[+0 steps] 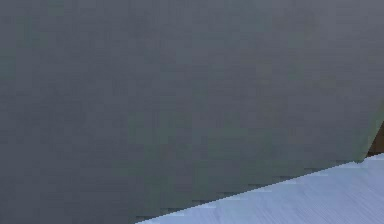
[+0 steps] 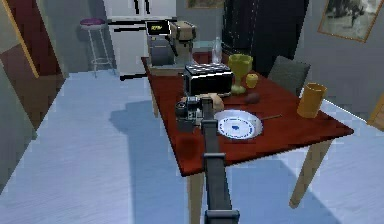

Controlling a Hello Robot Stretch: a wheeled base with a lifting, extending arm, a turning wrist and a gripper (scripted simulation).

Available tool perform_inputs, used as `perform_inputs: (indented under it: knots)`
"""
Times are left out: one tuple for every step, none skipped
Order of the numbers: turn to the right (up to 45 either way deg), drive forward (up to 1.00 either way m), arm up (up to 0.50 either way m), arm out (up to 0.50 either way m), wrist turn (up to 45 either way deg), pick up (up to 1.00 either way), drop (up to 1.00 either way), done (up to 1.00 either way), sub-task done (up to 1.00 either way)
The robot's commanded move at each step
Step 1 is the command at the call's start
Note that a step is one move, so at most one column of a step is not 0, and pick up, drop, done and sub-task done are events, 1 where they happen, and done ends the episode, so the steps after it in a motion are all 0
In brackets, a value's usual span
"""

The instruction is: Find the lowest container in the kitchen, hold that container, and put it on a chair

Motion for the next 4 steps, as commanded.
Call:
perform_inputs:
  knots:
    - [0.0,0.00,0.18,0.00,0.0,0.00,0.00,0.00,0.00]
    - [0.0,0.00,0.00,0.00,-45.0,0.00,0.00,0.00,0.00]
    - [0.0,0.00,0.00,0.00,-45.0,0.00,0.00,0.00,0.00]
    - [0.0,0.00,0.00,0.00,-45.0,0.00,0.00,0.00,0.00]
